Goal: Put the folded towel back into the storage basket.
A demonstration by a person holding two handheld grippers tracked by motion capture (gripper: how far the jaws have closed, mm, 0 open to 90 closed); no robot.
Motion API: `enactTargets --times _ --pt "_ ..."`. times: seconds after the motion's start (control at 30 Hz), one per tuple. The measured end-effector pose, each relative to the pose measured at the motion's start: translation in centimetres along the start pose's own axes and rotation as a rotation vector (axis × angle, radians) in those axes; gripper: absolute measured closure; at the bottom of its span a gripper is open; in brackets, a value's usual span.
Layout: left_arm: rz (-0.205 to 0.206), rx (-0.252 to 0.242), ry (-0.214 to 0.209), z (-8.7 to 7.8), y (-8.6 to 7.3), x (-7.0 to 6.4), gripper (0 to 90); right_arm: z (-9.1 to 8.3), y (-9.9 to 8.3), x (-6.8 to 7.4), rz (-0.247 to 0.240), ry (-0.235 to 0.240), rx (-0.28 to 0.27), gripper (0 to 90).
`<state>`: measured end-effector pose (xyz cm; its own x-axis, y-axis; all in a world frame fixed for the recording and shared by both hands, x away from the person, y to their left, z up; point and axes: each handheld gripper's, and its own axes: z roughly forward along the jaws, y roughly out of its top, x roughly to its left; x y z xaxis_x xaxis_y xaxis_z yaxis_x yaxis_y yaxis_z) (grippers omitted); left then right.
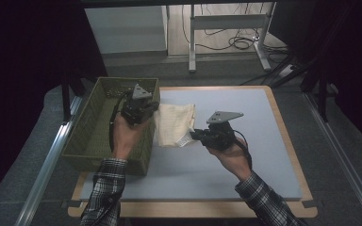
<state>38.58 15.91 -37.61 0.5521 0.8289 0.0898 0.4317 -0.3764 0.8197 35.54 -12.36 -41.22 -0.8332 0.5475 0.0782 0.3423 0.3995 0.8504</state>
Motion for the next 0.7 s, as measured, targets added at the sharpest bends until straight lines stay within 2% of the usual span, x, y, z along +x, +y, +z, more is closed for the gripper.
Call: enactTargets --times 0.33,0.47,0.7 --pt "-0.016 -0.013 0.061 -1.8 0.2 2.4 86.8 2.4 2.6 1.8 -0.032 0.024 -0.021 82.7" --pt "-0.005 0.000 0.095 -2.4 0.0 3.2 86.8 3.7 3.3 2.4 -0.030 0.040 -0.026 82.6" --pt "-0.023 0.007 0.135 -3.6 -0.6 4.9 86.8 6.0 4.1 3.3 -0.020 0.066 -0.036 82.6"
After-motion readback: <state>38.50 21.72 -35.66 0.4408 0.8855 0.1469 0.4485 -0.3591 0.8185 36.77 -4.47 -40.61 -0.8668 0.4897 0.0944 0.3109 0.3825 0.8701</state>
